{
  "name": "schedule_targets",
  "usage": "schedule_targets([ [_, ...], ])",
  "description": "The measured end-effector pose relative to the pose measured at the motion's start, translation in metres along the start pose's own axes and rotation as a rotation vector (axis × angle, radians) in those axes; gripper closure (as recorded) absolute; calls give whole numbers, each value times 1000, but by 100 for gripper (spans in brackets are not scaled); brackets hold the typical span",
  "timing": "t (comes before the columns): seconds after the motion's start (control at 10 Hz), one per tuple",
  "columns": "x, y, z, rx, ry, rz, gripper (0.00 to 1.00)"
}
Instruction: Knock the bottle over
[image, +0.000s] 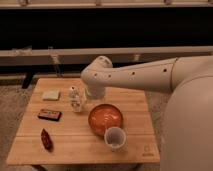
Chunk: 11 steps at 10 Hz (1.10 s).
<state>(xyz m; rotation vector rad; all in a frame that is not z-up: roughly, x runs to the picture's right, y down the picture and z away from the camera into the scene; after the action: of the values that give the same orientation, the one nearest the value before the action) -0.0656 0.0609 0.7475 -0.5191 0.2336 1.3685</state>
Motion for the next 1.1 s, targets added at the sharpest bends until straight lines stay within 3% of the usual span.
schedule_targets([
  [0.3,-7,9,7,9,-29,-58,35],
  [0.6,-40,27,29,44,-62,-139,35],
  [0.8,-60,22,39,69,-81,-157,35],
  [1.1,-89,19,50,64,-118,-160,35],
])
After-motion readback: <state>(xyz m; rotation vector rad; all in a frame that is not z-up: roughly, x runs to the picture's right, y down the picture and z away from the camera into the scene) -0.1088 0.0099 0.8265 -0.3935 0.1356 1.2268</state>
